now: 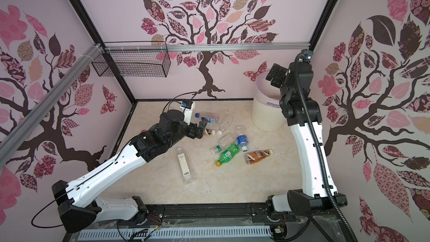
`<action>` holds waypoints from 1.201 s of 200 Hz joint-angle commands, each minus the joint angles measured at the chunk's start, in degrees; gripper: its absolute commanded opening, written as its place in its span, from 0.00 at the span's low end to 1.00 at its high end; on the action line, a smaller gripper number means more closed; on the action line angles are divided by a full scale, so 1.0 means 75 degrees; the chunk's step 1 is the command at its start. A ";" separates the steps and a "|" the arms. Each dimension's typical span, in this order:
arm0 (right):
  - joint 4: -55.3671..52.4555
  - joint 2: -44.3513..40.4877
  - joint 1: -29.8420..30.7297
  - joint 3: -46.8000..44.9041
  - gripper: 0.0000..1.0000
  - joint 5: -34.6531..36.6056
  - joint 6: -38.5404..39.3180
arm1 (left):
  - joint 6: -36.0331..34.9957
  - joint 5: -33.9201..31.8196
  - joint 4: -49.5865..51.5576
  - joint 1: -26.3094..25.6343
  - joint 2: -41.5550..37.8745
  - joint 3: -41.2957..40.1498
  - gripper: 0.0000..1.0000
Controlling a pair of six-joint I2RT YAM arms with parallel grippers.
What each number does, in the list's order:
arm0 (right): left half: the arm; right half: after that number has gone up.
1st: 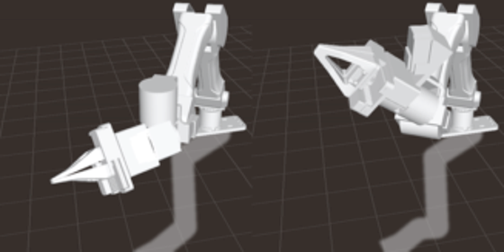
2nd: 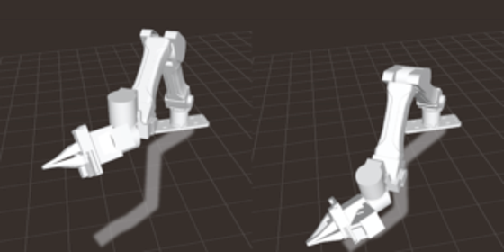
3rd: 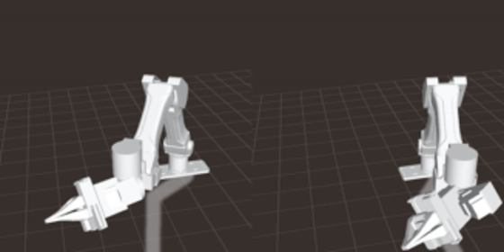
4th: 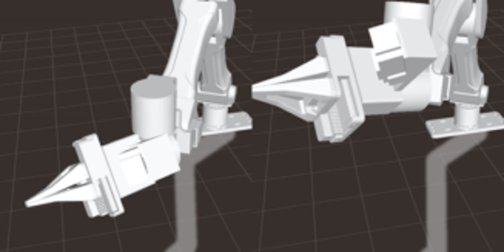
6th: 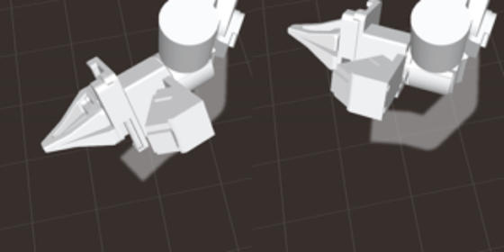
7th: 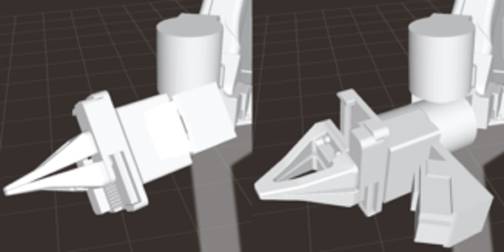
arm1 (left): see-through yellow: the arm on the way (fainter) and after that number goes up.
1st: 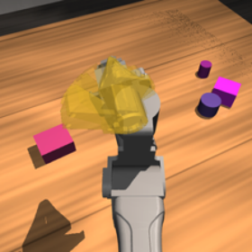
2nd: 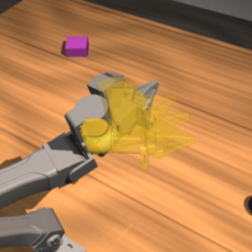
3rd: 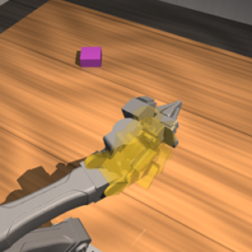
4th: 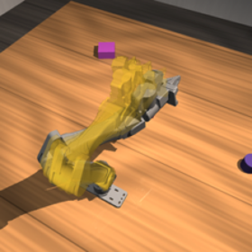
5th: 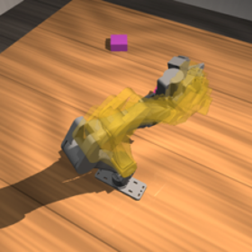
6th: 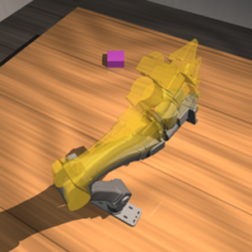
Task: Throw the plastic bottles in the bin
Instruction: Throw the plastic bottle into the trash bin, then pick up the plastic bottle from the center of the table.
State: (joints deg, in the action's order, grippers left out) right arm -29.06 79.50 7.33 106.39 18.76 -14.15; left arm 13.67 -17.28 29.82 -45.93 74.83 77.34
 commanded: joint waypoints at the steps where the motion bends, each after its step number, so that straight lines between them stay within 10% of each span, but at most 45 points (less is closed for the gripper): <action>1: -0.0227 -0.0065 0.0728 -0.0623 1.00 -0.0170 0.0198 | 0.1003 0.0714 0.0671 0.0627 -0.0212 -0.0185 0.98; 97: 0.0932 -0.0413 0.2916 -0.4393 0.99 -0.0864 0.0231 | 0.3767 -0.0041 0.3601 0.1112 -0.1271 -0.1792 0.98; 240: 0.1591 -0.1107 0.3333 -0.6809 0.99 -0.1532 -0.0184 | 0.4928 0.1677 0.1325 0.1109 0.0187 -0.4181 0.98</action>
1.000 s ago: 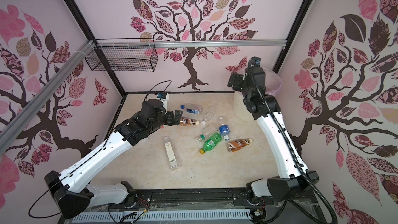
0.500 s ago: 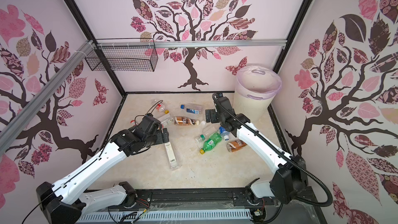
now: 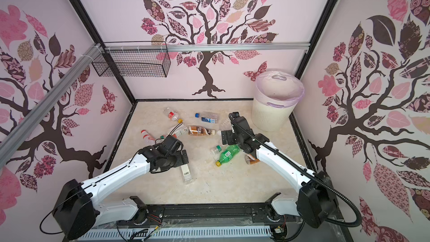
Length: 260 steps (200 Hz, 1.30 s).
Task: Throw the plastic bottles in the bin
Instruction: Pick up the plastic bottle from the center of the table.
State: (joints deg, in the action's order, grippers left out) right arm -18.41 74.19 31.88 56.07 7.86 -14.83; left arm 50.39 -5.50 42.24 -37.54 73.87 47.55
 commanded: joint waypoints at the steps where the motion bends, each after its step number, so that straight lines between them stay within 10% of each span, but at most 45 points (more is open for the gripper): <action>1: 0.0177 -0.0399 0.0055 -0.0103 0.99 -0.0082 -0.0089 | 0.0031 0.0109 -0.0338 -0.0004 0.0331 -0.0216 0.98; 260: 0.0712 -0.0111 0.0056 -0.0522 0.99 -0.0662 -0.0458 | -0.1651 -0.0130 -0.0996 0.0010 0.0413 -0.0173 0.61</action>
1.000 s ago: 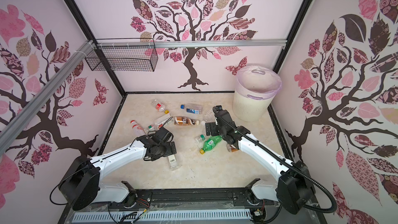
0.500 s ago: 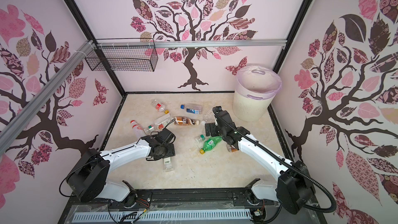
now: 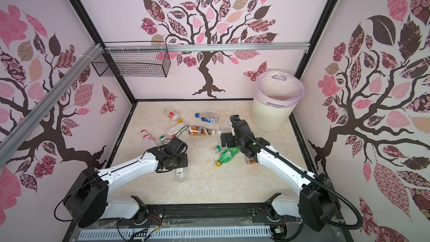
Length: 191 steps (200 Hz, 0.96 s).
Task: Throw the plastic bottles in the bin
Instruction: Pick up the plastic bottle from the center of the table, then throw the plastic bottle into the trash bin.
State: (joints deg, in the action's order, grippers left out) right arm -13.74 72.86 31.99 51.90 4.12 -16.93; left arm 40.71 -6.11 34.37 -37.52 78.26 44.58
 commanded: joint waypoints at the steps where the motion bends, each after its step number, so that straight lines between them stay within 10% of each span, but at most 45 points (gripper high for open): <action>1: 0.0087 0.0075 0.0038 0.0038 0.99 -0.0175 -0.0179 | -0.0363 -0.0045 0.0056 0.0009 -0.0177 0.0233 0.61; 191: 0.0613 0.0821 0.0033 0.2744 0.99 -0.2799 -0.2105 | -0.2964 0.1596 -0.2301 -0.0002 -0.1539 0.1875 0.59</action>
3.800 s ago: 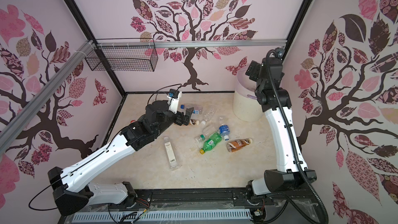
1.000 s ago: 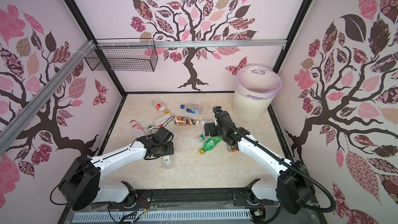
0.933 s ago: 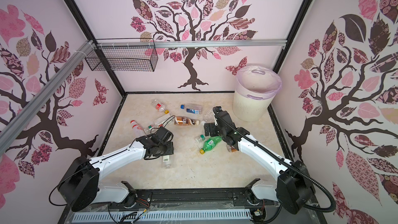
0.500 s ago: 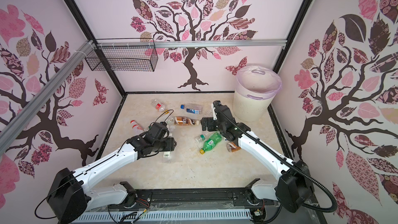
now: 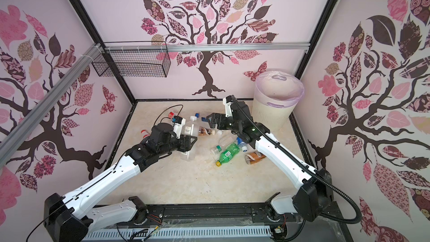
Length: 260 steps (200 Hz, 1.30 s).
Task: Throw the plastic bottles in the bin
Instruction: Throw the plastic bottle into the trash bin.
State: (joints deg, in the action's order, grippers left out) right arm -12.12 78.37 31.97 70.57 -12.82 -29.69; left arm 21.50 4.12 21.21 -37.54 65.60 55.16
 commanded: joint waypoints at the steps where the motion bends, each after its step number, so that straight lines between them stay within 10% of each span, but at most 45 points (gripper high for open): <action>1: 0.0403 0.0080 0.0037 0.0251 0.99 -0.0546 -0.0413 | -0.0404 0.0234 -0.0550 0.0001 0.0160 0.0469 0.59; 182: 0.1499 0.0095 0.0286 -0.0703 0.92 -0.1361 -0.0852 | -0.0563 0.0260 -0.0942 -0.0528 0.1015 0.1189 0.59; 260: 0.1592 0.0340 0.0337 -0.0678 0.62 -0.1069 -0.0905 | -0.0478 0.0209 -0.0989 -0.0638 0.0929 0.1078 0.60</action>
State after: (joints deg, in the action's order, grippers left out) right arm -0.05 79.48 34.37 65.56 -22.61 -36.45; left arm 18.00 5.85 16.23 -41.91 73.23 61.71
